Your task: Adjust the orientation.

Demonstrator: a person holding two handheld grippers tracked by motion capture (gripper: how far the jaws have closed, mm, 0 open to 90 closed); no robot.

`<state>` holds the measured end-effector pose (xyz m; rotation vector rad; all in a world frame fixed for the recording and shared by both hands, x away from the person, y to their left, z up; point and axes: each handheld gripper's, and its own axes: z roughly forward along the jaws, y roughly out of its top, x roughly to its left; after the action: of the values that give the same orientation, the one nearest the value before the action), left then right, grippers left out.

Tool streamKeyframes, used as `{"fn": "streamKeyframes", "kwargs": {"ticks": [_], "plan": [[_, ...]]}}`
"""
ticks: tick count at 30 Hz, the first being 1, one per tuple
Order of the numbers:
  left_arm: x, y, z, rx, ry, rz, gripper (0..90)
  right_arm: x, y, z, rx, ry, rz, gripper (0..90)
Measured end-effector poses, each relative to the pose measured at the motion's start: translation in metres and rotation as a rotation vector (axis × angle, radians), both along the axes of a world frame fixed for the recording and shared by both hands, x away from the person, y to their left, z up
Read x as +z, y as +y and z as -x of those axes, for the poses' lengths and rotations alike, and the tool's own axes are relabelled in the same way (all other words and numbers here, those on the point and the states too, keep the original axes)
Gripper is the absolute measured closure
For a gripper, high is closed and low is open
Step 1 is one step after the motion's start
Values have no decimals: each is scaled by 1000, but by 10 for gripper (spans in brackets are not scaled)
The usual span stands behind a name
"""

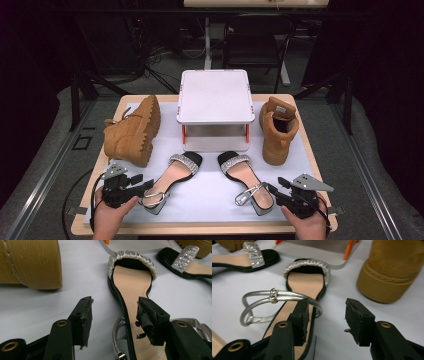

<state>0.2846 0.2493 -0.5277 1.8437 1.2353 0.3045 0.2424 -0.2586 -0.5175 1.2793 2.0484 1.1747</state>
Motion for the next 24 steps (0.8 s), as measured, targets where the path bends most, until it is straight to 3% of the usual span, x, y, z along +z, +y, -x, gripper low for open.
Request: {"fn": "streamKeyframes", "kwargs": {"ticks": [6, 10, 16, 19, 24], "plan": [[3, -5, 2, -10, -27, -32, 460, 0, -4, 1, -69, -7, -15, 499], [6, -11, 4, -18, -39, -20, 451, 1, -2, 1, -66, -8, 0, 464], [11, -19, 3, -37, -45, -49, 408, 5, 1, 3, -63, -18, 44, 434], [14, -23, 1, -53, -28, -72, 387, 11, 1, 1, -61, -26, 23, 412], [21, -32, -2, -86, -38, -104, 403, 13, 8, -7, -45, -14, 0, 358]]}}
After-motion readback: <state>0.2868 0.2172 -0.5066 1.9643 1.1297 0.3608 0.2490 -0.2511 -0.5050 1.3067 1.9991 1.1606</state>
